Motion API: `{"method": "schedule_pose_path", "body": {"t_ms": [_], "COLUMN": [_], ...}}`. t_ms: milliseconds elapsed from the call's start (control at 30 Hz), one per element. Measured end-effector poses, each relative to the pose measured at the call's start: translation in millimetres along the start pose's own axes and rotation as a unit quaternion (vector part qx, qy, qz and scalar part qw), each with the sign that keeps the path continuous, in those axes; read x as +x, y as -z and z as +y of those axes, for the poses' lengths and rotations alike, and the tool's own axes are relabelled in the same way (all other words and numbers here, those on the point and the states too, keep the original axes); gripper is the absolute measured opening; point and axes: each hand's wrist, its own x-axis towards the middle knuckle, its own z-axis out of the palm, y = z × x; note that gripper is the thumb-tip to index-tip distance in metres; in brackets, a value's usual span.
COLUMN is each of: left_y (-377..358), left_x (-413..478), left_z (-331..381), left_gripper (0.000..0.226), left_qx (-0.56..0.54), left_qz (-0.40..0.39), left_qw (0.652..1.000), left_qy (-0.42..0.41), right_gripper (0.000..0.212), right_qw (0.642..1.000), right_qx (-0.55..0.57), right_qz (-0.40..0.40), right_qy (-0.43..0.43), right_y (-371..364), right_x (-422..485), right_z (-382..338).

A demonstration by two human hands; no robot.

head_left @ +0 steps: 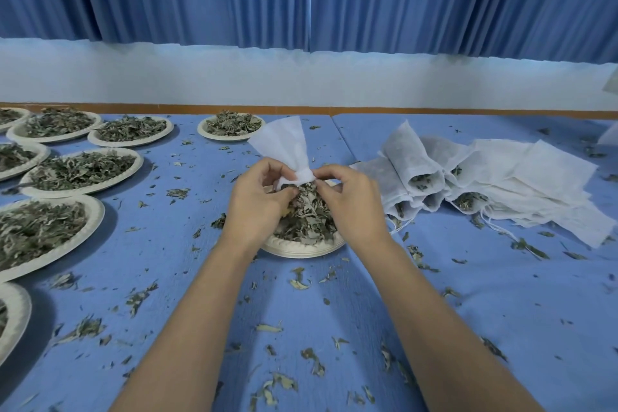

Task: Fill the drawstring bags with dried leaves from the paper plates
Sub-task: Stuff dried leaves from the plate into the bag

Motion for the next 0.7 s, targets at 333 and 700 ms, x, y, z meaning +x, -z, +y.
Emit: {"method": "schedule_pose_path", "body": {"t_ms": [333,700], "left_y": [-17,-13], "left_x": [0,-1], "left_z": [5,4], "left_gripper": [0.018,0.016], "left_qx": [0.045,0.014], "left_qz": [0.203,0.111], "left_qw": [0.978,0.992], "left_qy": [-0.012,0.058], "right_gripper": [0.006,0.010], "right_qw": [0.998,0.994], "right_qx": [0.018,0.086], "right_qz": [-0.056,0.019], "right_qy": [-0.013,-0.067], "right_y": [-3,-5], "right_x": [0,1], "right_z": [-3,-8]}}
